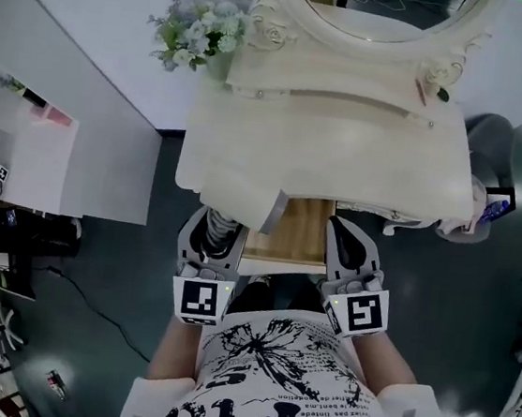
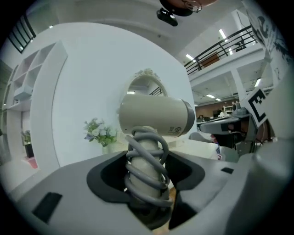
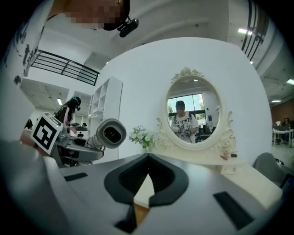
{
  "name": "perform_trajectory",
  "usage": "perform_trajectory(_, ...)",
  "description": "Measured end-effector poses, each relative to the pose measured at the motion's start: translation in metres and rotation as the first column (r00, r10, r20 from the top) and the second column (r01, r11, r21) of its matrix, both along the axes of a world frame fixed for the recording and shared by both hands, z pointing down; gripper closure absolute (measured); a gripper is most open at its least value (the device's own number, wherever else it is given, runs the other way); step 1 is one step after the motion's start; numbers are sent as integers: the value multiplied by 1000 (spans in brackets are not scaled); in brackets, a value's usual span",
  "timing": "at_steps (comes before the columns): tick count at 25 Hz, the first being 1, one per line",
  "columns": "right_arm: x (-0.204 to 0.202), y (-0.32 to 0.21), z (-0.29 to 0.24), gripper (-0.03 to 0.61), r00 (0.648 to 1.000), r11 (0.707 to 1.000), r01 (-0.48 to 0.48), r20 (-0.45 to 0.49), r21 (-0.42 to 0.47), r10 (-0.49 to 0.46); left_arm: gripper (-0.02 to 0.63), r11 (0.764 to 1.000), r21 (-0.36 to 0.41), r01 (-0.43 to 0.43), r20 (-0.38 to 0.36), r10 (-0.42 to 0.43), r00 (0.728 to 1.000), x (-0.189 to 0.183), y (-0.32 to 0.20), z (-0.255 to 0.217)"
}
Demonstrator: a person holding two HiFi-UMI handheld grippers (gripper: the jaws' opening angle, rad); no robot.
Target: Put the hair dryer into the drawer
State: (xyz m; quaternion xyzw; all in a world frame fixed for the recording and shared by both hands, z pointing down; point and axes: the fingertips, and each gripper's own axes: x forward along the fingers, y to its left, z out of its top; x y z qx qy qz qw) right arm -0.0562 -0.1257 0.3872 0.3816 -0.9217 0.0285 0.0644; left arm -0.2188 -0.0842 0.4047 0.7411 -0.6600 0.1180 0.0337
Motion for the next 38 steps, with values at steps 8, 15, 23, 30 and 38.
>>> perform_trajectory(8,16,-1,37,569,991,989,-129,-45,-75,126,356,934,-210,-289,39,304,952,36,-14,89)
perform_trajectory(15,38,-1,72,569,977,970,-207,-74,-131,198,356,803,-383,-458,-12,491,871,70,-24,167)
perform_trajectory(23,54,3,112,569,966,946,-253,-102,-201,236,356,606,-567,-557,14,684,729,101,-27,249)
perform_trajectory(30,62,6,135,569,959,926,-280,-111,-253,260,356,443,-686,-578,-33,774,632,120,-18,307)
perform_trajectory(38,63,4,156,569,957,906,-289,-123,-310,263,356,304,-778,-550,-59,836,546,123,-14,351)
